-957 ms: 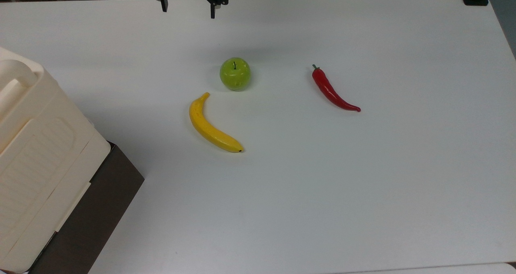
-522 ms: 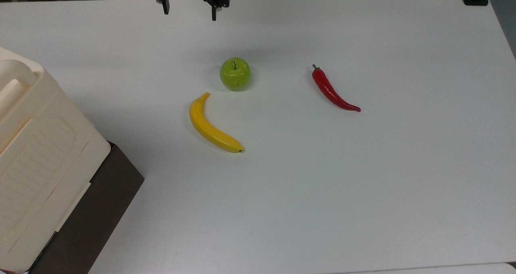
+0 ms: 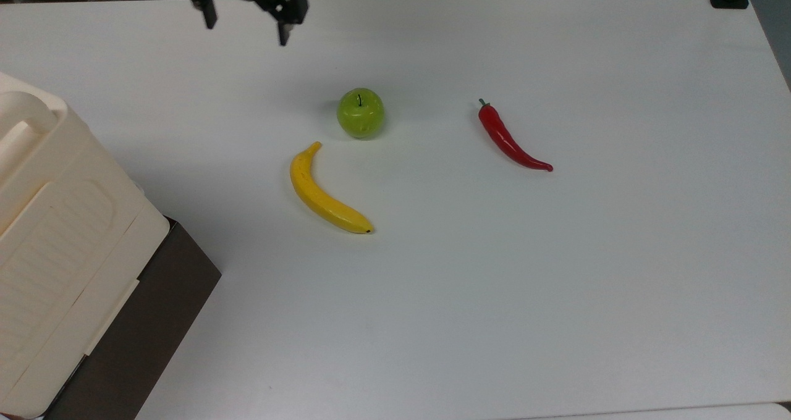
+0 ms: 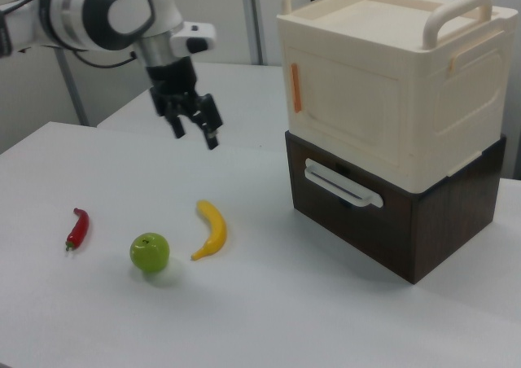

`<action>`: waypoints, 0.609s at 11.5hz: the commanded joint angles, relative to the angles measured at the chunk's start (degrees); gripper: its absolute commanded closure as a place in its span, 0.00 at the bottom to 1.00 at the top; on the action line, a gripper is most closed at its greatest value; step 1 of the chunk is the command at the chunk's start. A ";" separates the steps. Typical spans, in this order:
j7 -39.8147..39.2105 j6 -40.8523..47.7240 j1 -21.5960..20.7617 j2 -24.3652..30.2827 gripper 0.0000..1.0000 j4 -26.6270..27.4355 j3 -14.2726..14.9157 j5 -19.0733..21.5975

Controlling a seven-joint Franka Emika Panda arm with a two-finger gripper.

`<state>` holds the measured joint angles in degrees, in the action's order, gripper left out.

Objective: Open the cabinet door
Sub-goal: 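Move the open gripper toward the orange handle on the cream cabinet door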

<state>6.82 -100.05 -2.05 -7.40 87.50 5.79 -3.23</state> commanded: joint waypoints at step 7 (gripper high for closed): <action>11.10 -29.02 5.04 -8.50 0.00 -7.08 1.77 -1.24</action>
<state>15.19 -122.17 3.33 -13.71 81.59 7.03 -3.35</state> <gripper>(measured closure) 0.000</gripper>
